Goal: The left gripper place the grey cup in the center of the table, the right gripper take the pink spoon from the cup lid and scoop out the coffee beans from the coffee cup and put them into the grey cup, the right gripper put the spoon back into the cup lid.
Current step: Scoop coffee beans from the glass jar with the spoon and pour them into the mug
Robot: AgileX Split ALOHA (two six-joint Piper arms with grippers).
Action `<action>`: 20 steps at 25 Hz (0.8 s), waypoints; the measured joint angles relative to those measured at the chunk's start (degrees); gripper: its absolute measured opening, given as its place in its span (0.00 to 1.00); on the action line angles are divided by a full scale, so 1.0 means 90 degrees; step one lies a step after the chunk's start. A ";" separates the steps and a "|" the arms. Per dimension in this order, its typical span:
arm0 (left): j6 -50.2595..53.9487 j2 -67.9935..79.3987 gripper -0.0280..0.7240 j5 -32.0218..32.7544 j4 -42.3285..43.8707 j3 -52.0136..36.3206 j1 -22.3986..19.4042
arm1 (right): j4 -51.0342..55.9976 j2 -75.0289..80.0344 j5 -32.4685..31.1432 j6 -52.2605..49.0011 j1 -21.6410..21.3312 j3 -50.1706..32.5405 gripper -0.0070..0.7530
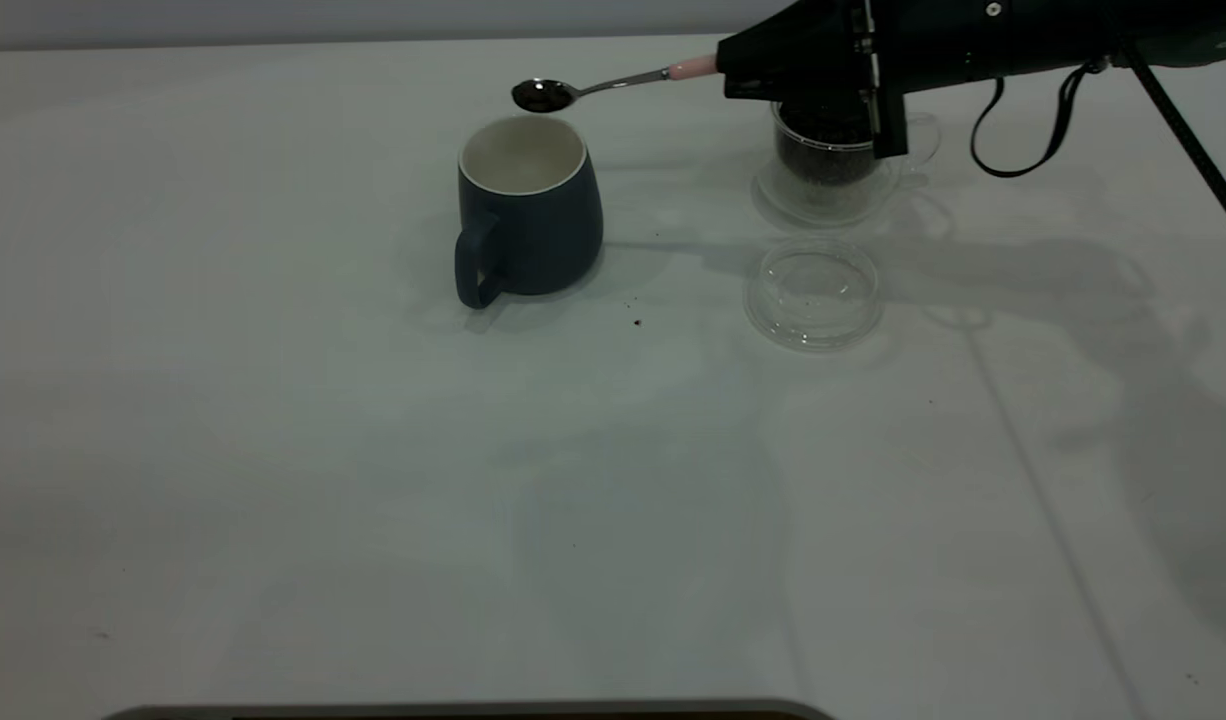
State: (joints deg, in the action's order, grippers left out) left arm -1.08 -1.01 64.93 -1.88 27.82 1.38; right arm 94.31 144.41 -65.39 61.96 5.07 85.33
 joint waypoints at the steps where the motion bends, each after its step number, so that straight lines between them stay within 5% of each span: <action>1: 0.0000 0.0000 0.79 0.0000 0.0000 0.0000 0.0000 | 0.0079 0.0000 0.0052 0.0137 0.0045 0.0000 0.16; 20: 0.0000 0.0000 0.79 0.0000 0.0000 0.0000 0.0000 | 0.0646 0.0241 0.0280 0.4398 0.0321 0.0000 0.16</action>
State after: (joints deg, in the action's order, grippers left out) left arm -1.08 -1.01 64.93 -1.88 27.82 1.38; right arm 100.13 146.58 -62.87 101.53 7.96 85.33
